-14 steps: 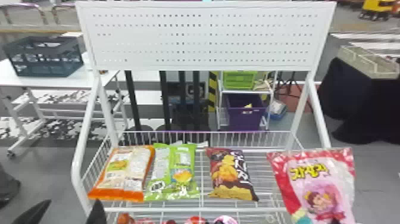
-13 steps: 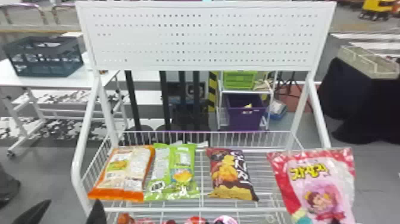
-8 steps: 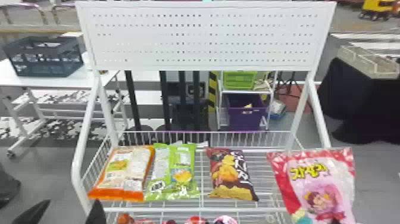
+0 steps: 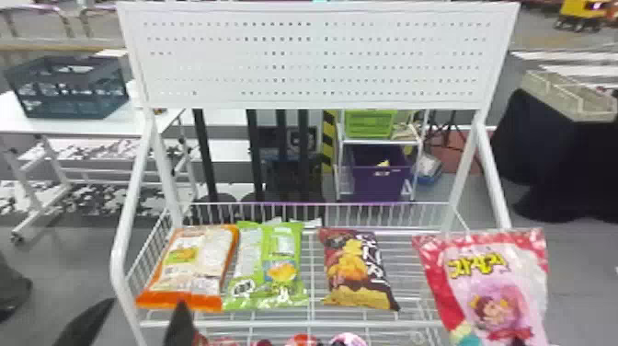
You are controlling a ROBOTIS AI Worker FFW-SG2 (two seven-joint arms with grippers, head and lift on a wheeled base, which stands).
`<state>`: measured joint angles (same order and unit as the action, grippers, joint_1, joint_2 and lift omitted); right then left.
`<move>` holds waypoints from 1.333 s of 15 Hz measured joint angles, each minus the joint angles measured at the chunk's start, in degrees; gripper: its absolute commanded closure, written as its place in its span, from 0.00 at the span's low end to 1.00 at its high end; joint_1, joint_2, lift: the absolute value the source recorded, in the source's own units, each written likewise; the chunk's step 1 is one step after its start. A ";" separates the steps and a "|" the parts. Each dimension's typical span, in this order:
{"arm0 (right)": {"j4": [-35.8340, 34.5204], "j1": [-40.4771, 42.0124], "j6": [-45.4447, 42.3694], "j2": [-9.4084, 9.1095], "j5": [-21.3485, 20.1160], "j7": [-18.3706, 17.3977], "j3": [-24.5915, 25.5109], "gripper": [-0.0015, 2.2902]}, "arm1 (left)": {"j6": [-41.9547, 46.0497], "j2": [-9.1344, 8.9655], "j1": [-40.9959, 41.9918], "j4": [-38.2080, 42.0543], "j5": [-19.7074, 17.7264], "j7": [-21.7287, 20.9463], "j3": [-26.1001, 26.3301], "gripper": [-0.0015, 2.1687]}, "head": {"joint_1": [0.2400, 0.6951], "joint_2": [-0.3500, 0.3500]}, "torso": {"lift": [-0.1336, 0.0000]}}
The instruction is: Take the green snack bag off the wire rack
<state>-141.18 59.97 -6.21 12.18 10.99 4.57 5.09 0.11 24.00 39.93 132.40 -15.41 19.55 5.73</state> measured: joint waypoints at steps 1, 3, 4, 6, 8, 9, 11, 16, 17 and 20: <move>0.13 -0.07 0.02 -0.03 0.00 0.00 -0.04 0.95 | -0.86 0.33 -3.06 -2.09 0.07 0.90 2.44 0.04 | 0.57 0.50 | 1.00; 0.39 -0.25 0.02 -0.11 0.03 0.00 -0.08 0.95 | -3.39 1.16 -12.37 -8.11 -0.20 4.51 9.41 0.04 | 0.57 0.50 | 1.00; 0.49 -0.32 0.02 -0.12 0.06 0.00 -0.08 0.95 | -3.91 1.31 -17.55 -11.47 -1.01 5.85 12.90 0.04 | 0.57 0.50 | 1.00; 0.67 -0.42 0.02 -0.13 0.08 0.00 -0.09 0.95 | -4.44 0.90 -27.14 -18.00 -3.75 7.39 18.33 0.04 | 0.57 0.50 | 1.00; 0.89 -0.53 0.02 -0.19 0.09 0.01 -0.13 0.95 | -7.42 -0.36 -35.43 -24.08 -5.80 7.73 22.36 0.04 | 0.57 0.50 | 1.00; 1.05 -0.60 0.02 -0.21 0.09 0.00 -0.13 0.95 | -9.31 -1.06 -38.88 -27.04 -6.66 7.68 23.92 0.04 | 0.57 0.50 | 1.00; 1.30 -0.83 0.02 -0.23 0.10 0.00 -0.11 0.95 | -13.38 -2.32 -44.03 -32.31 -8.98 7.24 25.67 0.04 | 0.57 0.50 | 1.00; 1.10 -0.92 0.02 -0.17 0.07 0.00 -0.26 0.95 | -15.88 -3.53 -49.10 -39.90 -12.94 6.24 26.95 0.05 | 0.57 0.50 | 1.00; 0.99 -0.84 0.02 -0.14 0.07 0.00 -0.23 0.95 | -16.78 -3.66 -49.47 -40.55 -13.29 5.99 26.97 0.06 | 0.57 0.50 | 1.00; 0.78 -0.68 0.02 -0.02 0.06 0.03 -0.17 0.95 | -20.31 -4.10 -50.57 -42.26 -13.98 5.55 27.27 0.35 | 0.57 0.50 | 1.00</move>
<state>-140.40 59.29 -6.19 12.16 11.05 4.60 4.92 -20.20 19.90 -10.65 90.14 -29.39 25.10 33.00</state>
